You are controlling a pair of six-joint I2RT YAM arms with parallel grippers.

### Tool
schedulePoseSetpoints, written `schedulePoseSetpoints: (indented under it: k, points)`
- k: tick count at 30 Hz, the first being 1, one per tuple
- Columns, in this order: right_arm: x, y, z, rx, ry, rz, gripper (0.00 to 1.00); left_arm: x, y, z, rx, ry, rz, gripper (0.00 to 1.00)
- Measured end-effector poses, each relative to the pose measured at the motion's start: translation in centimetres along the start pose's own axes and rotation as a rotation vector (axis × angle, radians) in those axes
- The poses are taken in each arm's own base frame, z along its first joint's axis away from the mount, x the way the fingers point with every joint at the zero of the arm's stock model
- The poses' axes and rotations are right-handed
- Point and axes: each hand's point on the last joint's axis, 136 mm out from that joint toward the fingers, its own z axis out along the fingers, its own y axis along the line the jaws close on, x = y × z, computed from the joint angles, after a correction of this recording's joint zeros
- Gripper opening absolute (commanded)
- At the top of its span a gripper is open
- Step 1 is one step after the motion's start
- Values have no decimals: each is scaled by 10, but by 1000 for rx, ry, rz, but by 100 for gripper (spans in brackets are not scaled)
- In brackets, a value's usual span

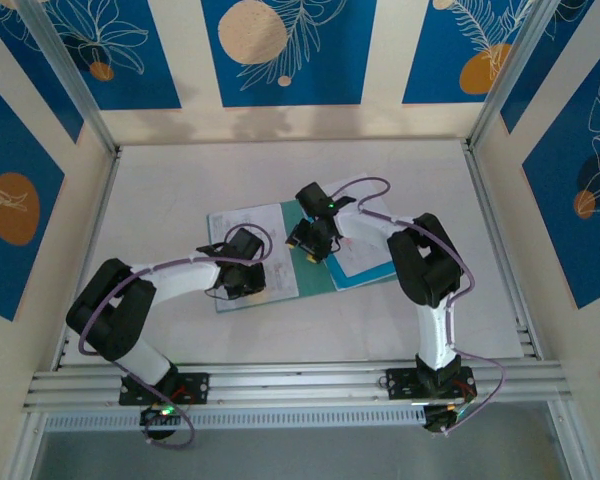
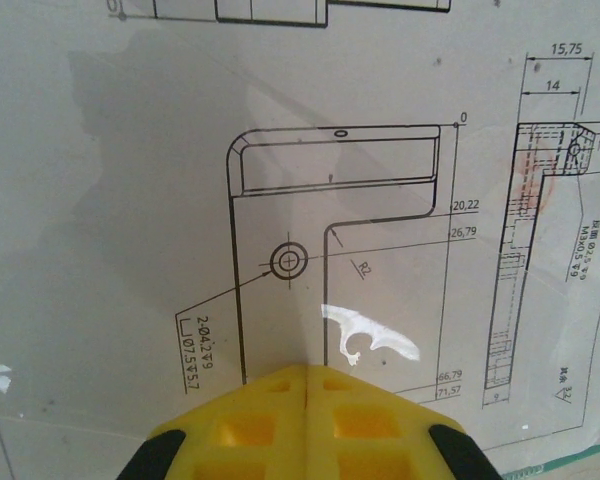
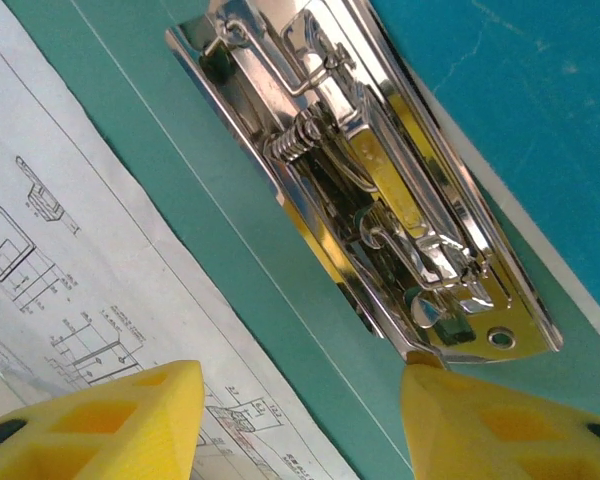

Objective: Put the files into the folder

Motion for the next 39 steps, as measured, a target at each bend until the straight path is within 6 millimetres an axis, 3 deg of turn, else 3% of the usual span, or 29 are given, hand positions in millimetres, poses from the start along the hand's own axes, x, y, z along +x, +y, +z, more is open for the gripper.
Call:
schedulePoseSetpoints:
  k: [39]
  points:
    - [-6, -9, 8, 109, 9, -8, 61, -1, 4, 0, -13, -7, -27, 0]
